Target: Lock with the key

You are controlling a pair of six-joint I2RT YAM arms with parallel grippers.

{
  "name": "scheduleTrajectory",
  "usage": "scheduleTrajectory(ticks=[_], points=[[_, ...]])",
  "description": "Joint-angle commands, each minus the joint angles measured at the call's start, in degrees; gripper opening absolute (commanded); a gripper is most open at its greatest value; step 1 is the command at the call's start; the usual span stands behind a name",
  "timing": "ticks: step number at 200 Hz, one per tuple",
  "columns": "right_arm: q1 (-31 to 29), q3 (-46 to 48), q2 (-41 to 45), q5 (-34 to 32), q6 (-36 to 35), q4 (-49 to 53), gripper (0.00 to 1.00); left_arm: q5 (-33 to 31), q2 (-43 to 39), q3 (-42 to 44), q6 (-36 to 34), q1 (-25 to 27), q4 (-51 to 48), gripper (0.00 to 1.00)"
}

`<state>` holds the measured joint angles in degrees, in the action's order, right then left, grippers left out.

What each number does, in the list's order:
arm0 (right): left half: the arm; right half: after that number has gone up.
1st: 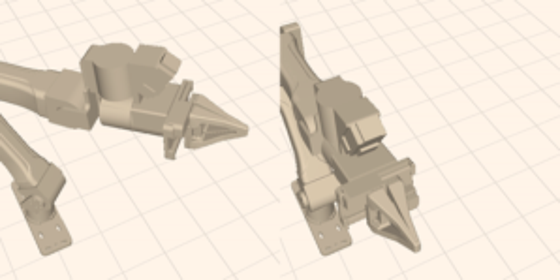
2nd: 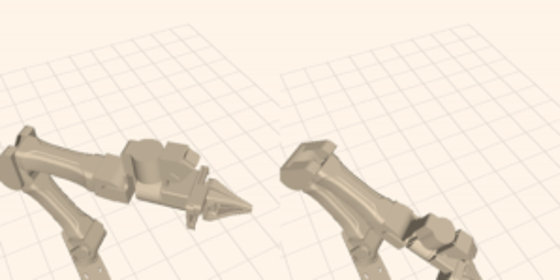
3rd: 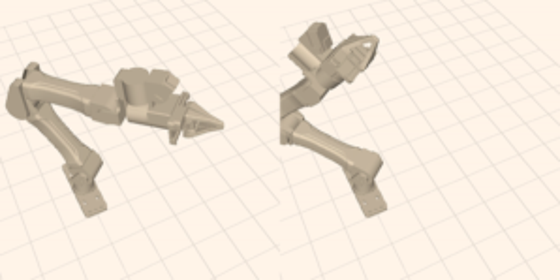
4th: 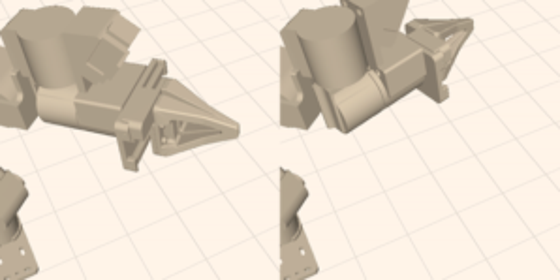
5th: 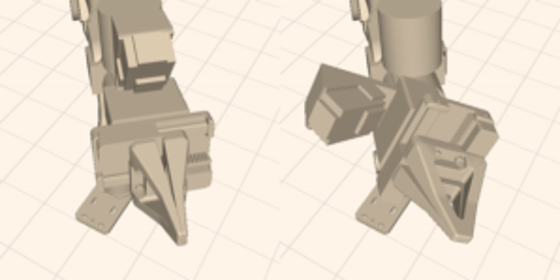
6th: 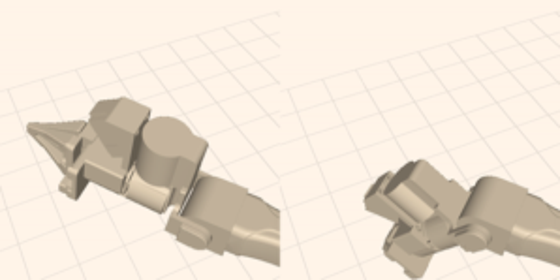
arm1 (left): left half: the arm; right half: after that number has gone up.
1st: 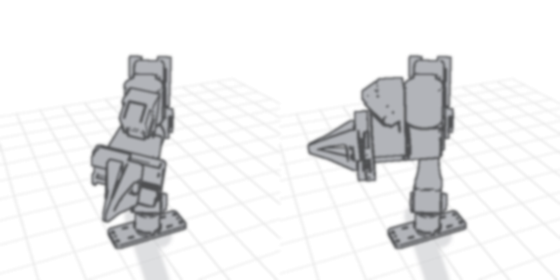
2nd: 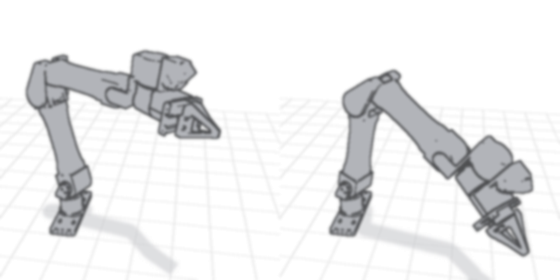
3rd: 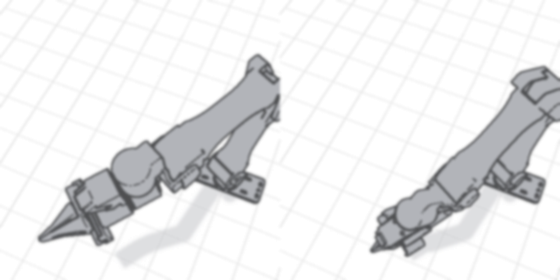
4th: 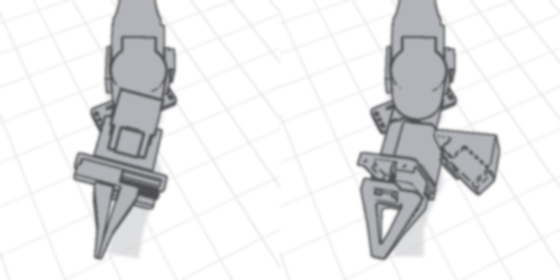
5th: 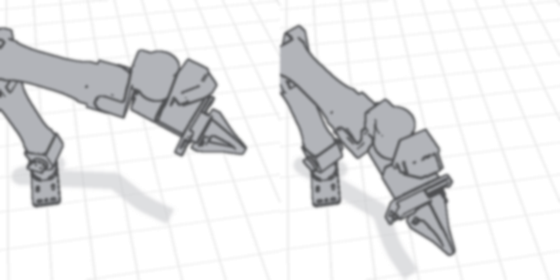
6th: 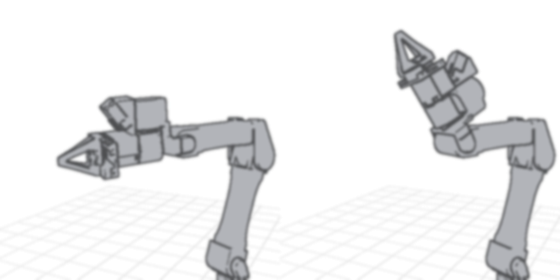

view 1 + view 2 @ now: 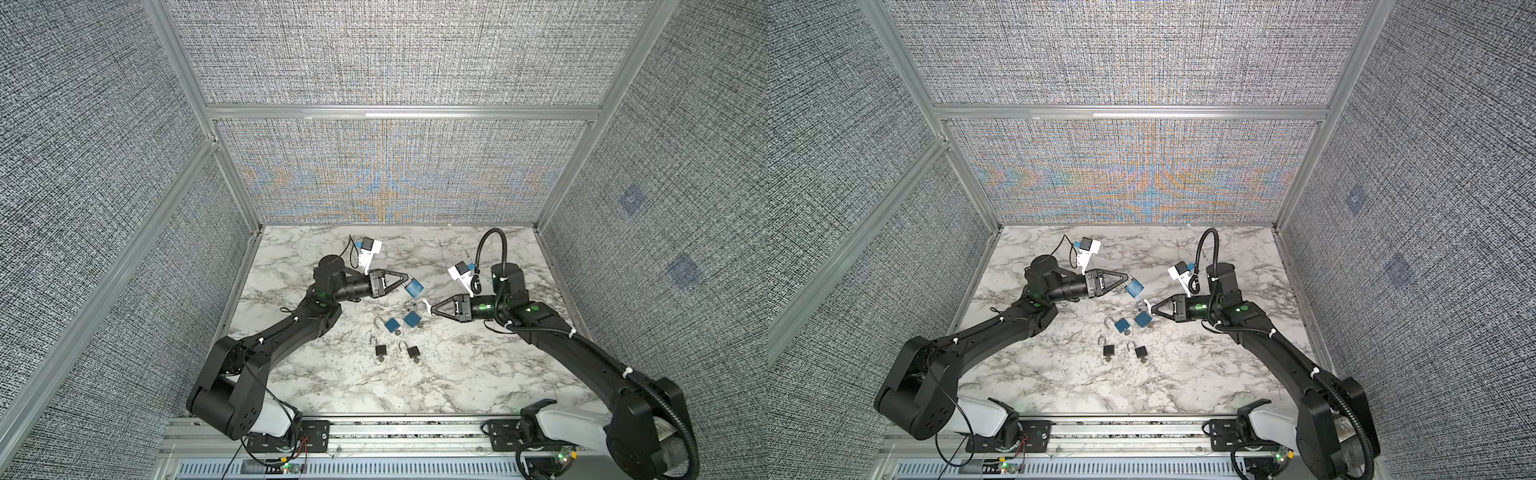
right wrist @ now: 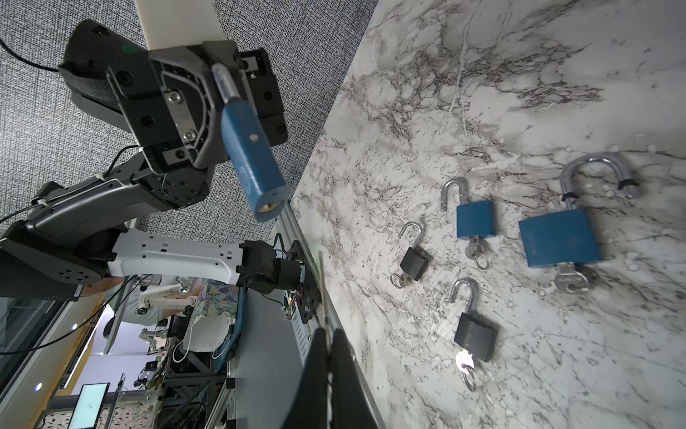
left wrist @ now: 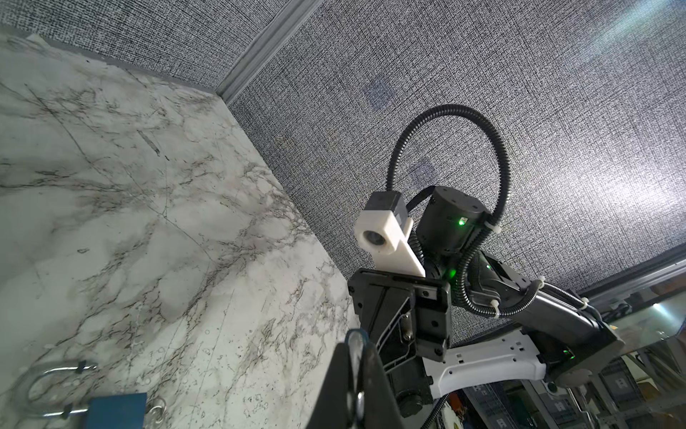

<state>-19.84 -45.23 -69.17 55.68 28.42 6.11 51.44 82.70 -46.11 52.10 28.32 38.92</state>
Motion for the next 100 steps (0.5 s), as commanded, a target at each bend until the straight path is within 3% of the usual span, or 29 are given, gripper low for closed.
scheduleTrajectory(ticks=[1, 65, 100], points=[[0.65, 0.27, 1.23, -2.08, -1.09, 1.9, 0.0, 0.45, -0.07, -0.76, -1.78, -0.13, 0.09, 0.0], [5.87, 0.82, 9.09, -10.87, -1.16, 9.26, 0.0, -0.57, 8.22, -8.76, -10.27, 0.5, -15.33, 0.0], [10.47, 1.79, 15.78, -15.65, 0.92, 11.76, 0.0, -0.95, 17.89, -19.58, -16.15, 4.05, -25.5, 0.0]])
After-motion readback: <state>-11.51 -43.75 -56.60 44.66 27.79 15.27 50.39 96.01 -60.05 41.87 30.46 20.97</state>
